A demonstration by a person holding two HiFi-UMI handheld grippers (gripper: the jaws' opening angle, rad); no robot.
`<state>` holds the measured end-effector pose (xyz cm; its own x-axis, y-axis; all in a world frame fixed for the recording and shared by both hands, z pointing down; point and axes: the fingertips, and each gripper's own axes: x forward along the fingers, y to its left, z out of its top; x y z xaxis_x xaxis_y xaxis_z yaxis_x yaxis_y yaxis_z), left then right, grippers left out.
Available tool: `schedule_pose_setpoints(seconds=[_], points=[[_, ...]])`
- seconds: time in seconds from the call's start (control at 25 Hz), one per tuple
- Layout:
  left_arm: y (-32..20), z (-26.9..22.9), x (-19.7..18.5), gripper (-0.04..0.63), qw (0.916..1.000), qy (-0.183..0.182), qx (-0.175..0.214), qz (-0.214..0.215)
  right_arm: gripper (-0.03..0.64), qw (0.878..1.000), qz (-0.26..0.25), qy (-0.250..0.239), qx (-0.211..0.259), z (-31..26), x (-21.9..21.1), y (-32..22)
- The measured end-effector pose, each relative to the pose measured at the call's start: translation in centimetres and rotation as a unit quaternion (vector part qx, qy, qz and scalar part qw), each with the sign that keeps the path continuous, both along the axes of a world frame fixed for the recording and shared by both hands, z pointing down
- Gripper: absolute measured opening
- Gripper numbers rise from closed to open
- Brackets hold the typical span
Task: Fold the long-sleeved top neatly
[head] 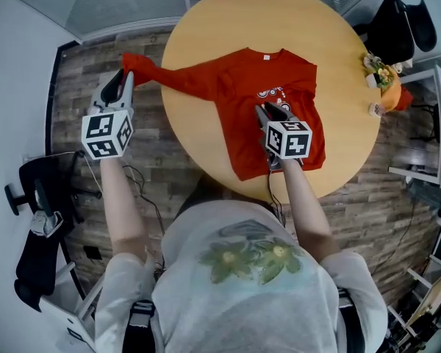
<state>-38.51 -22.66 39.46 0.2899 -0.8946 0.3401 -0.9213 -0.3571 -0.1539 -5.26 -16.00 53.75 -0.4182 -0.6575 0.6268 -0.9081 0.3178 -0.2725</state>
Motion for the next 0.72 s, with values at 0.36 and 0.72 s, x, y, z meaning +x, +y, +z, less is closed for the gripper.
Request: schedule_pose_setpoints(seconds=[0.36, 0.72], points=[[-4.4, -3.8, 6.2, 0.061, 0.9846, -0.054, 0.06, 0.155, 0.123, 0.999, 0.05, -0.004, -0.005, -0.3, 1.5, 0.6], [-6.5, -5.7, 17.7, 0.061, 0.9371, -0.058, 0.088, 0.333, 0.123, 0.993, 0.116, -0.011, -0.005, -1.7, 3.9, 2.0]])
